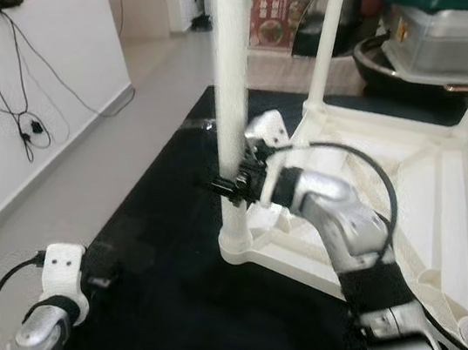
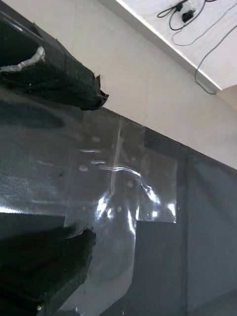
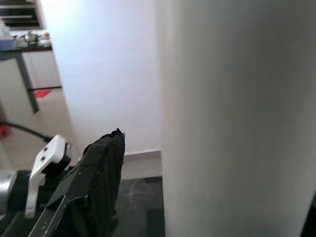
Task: Building children table
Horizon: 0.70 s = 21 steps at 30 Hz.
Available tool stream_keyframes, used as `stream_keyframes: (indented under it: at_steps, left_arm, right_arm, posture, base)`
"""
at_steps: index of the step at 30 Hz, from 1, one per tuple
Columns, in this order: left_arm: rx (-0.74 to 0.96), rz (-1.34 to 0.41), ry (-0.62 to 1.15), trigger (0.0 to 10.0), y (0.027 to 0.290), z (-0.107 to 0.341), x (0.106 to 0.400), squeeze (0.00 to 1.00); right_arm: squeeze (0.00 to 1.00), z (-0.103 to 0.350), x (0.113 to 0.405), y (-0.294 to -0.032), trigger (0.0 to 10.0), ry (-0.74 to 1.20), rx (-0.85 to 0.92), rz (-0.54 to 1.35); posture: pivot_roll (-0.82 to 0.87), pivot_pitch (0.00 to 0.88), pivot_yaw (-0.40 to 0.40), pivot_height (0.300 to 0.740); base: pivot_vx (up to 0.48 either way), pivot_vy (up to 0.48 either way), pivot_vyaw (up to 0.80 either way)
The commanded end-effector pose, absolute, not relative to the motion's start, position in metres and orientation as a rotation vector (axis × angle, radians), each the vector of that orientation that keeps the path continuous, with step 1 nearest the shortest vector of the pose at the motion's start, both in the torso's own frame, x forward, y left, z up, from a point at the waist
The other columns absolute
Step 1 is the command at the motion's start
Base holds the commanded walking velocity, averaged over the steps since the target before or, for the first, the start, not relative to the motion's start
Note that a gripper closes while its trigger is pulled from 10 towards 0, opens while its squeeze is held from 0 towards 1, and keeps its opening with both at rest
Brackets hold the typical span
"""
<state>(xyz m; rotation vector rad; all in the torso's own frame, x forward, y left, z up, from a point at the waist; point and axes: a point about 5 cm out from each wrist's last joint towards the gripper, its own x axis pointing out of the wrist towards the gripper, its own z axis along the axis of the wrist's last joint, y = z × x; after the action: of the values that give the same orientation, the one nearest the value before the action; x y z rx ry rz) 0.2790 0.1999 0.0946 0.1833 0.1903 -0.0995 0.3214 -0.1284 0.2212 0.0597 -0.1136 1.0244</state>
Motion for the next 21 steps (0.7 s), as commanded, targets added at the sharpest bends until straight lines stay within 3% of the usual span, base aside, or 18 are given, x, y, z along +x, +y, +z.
stream_keyframes:
  at_steps: [1, 2, 4, 5, 9, 13, 14, 15, 16, 17, 18, 19, 20, 21]
  left_arm:
    - [0.193, -0.091, 0.209, 10.0, 0.203, 0.091, 0.278, 0.0]
    - [0.191, -0.089, 0.204, 10.0, 0.202, 0.092, 0.278, 0.0]
    - [0.19, -0.087, 0.201, 10.0, 0.202, 0.093, 0.277, 0.0]
    - [0.189, -0.084, 0.2, 10.0, 0.203, 0.093, 0.276, 0.0]
    - [0.196, -0.075, 0.22, 10.0, 0.207, 0.087, 0.27, 0.0]
    - [0.197, -0.075, 0.225, 10.0, 0.207, 0.085, 0.269, 0.0]
    - [0.193, -0.082, 0.225, 10.0, 0.203, 0.085, 0.27, 0.0]
    - [0.193, -0.082, 0.225, 10.0, 0.203, 0.085, 0.27, 0.0]
    - [0.19, -0.09, 0.224, 10.0, 0.2, 0.084, 0.271, 0.0]
    - [0.19, -0.09, 0.224, 10.0, 0.2, 0.084, 0.271, 0.0]
    - [0.187, -0.099, 0.221, 10.0, 0.197, 0.086, 0.273, 0.0]
    - [0.187, -0.099, 0.221, 10.0, 0.197, 0.086, 0.273, 0.0]
    - [0.183, -0.107, 0.218, 10.0, 0.194, 0.086, 0.273, 0.0]
    - [0.183, -0.107, 0.218, 10.0, 0.194, 0.086, 0.273, 0.0]
  right_arm:
    - [0.0, 0.216, 0.321, -0.113, 10.0, -0.095, 0.07, 1.11]
    - [0.0, 0.216, 0.315, -0.1, 2.4, -0.103, 0.12, 1.204]
    - [0.0, 0.217, 0.31, -0.092, 2.4, -0.11, 0.156, 1.266]
    - [0.0, 0.216, 0.305, -0.088, 0.0, -0.111, 0.186, 1.318]
    - [0.0, 0.203, 0.278, -0.103, 0.0, -0.075, 0.197, 1.406]
    - [0.0, 0.2, 0.272, -0.108, 0.0, -0.065, 0.202, 1.427]
    - [0.0, 0.188, 0.284, -0.116, 0.0, -0.033, 0.154, 1.16]
    - [0.0, 0.188, 0.284, -0.116, 0.0, -0.033, 0.154, 1.16]
    - [0.0, 0.173, 0.304, -0.13, 0.0, 0.053, 0.095, 0.761]
    - [0.0, 0.173, 0.304, -0.13, 0.0, 0.053, 0.095, 0.761]
    - [0.0, 0.161, 0.317, -0.146, 0.0, 0.116, 0.033, 0.422]
    - [0.0, 0.161, 0.317, -0.146, 0.0, 0.116, 0.033, 0.422]
    - [0.0, 0.152, 0.322, -0.167, 0.0, 0.16, -0.018, 0.107]
    - [0.0, 0.152, 0.322, -0.167, 0.0, 0.16, -0.018, 0.107]
  posture:
    - [0.12, 0.0, -0.077, 0.74]
    - [0.13, 0.0, -0.088, 0.74]
    - [0.14, 0.0, -0.089, 0.74]
    - [0.14, 0.0, -0.09, 0.74]
    - [0.11, 0.0, -0.078, 0.74]
    - [0.11, 0.0, -0.078, 0.74]
    - [0.08, 0.0, -0.066, 0.74]
    - [0.08, 0.0, -0.066, 0.74]
    - [0.08, 0.0, -0.062, 0.74]
    - [0.08, 0.0, -0.062, 0.74]
    - [0.06, 0.0, -0.052, 0.74]
    - [0.06, 0.0, -0.052, 0.74]
    - [0.06, 0.0, -0.051, 0.74]
    - [0.06, 0.0, -0.051, 0.74]
  base:
    - [0.0, 0.0, 0.0]
    - [0.0, 0.0, 0.0]
    - [0.0, 0.0, 0.0]
    - [0.0, 0.0, 0.0]
    - [0.0, 0.0, 0.0]
    - [0.0, 0.0, 0.0]
    - [0.0, 0.0, 0.0]
    - [0.0, 0.0, 0.0]
    - [0.0, 0.0, 0.0]
    - [0.0, 0.0, 0.0]
    - [0.0, 0.0, 0.0]
    - [0.0, 0.0, 0.0]
    - [0.0, 0.0, 0.0]
    - [0.0, 0.0, 0.0]
